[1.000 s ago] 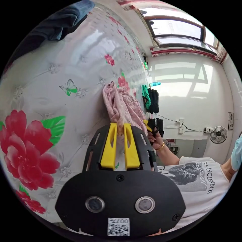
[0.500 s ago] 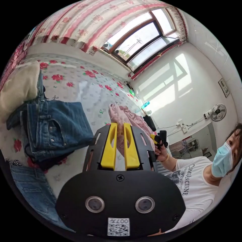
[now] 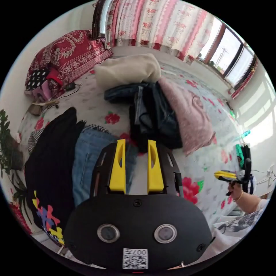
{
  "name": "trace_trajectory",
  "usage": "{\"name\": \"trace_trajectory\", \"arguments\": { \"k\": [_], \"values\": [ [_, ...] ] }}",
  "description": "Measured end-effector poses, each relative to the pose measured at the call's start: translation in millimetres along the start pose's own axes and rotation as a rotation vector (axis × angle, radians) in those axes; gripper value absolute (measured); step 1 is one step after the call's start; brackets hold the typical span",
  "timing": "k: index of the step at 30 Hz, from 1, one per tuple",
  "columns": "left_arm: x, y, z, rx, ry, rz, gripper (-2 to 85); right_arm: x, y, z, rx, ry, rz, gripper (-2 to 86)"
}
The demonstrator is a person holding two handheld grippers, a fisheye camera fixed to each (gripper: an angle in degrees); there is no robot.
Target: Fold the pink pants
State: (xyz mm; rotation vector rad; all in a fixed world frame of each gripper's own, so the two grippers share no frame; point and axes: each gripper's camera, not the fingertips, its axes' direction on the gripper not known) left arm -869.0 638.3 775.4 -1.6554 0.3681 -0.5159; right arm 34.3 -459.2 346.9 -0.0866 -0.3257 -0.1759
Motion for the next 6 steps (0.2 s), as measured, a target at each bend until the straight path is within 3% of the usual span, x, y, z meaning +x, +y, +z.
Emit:
{"name": "trace_trajectory", "arguments": {
  "k": [6],
  "values": [
    [-40, 161, -59, 0.010, -0.412, -0.277, 10.5, -37, 101, 41, -0.392, 0.344, -0.226, 3.0]
  ]
}}
